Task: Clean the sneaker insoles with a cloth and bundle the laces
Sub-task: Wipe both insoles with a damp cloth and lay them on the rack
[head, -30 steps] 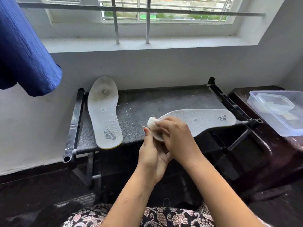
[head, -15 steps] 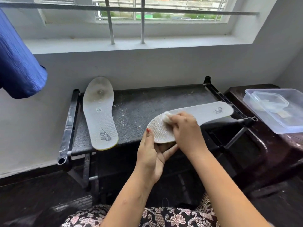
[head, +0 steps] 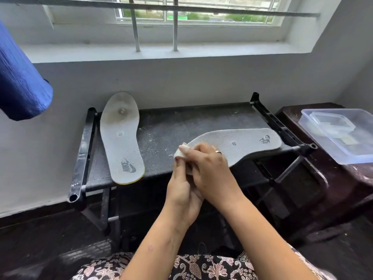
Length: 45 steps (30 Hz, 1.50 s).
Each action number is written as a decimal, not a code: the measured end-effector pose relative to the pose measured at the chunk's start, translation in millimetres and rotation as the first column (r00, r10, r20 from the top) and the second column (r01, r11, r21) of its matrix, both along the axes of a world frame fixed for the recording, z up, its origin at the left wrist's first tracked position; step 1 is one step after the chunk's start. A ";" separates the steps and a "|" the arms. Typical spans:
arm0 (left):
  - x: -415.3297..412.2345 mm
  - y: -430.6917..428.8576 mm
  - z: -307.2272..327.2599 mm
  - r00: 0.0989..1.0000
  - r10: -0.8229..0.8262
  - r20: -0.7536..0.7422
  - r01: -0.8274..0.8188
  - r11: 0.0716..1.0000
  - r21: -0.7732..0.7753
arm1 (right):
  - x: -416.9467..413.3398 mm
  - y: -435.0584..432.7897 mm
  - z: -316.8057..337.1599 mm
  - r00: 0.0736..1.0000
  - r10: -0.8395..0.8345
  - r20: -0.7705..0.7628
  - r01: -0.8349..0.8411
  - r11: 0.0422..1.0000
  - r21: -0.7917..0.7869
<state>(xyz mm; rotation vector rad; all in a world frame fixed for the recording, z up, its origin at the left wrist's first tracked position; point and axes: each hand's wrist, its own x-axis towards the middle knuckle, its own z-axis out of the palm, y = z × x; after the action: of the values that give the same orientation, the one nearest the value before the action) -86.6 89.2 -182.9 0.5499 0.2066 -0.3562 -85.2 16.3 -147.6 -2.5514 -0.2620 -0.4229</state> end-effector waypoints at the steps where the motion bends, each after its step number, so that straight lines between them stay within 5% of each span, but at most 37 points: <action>1: -0.6 -0.3 -0.6 1.000 -0.006 -0.004 0.006 1.000 0.020 | 1.3 -2.9 -0.5 1.000 -0.023 0.003 0.023 1.000 -0.018; 11: 0.4 3.7 0.6 0.995 -0.077 0.071 0.073 0.996 0.050 | 14.4 -37.0 -13.9 0.963 -0.267 -0.045 0.264 0.963 -0.056; 15: 0.2 3.0 -0.3 0.992 -0.102 0.072 0.094 0.990 0.110 | 8.9 -19.9 -11.0 0.987 -0.156 -0.044 0.157 0.987 0.020; 20: 2.3 2.1 -6.9 0.995 -0.029 0.096 0.032 0.999 -0.038 | -7.1 17.9 -8.9 0.998 0.026 0.057 -0.028 0.999 0.038; 27: 4.0 6.7 -0.5 0.997 0.048 0.064 -0.050 0.998 0.024 | -6.6 9.7 -4.7 0.997 0.008 0.074 -0.005 0.999 -0.038; 45: -1.8 2.5 1.0 0.989 0.121 0.082 -0.121 0.993 -0.002 | -3.0 9.2 -4.5 0.989 0.021 0.150 -0.041 0.991 0.129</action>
<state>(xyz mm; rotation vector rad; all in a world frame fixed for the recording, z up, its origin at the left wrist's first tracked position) -88.3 91.7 -181.9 0.5507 0.1609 -0.2149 -88.1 25.5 -152.1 -2.3867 -0.3170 -0.5989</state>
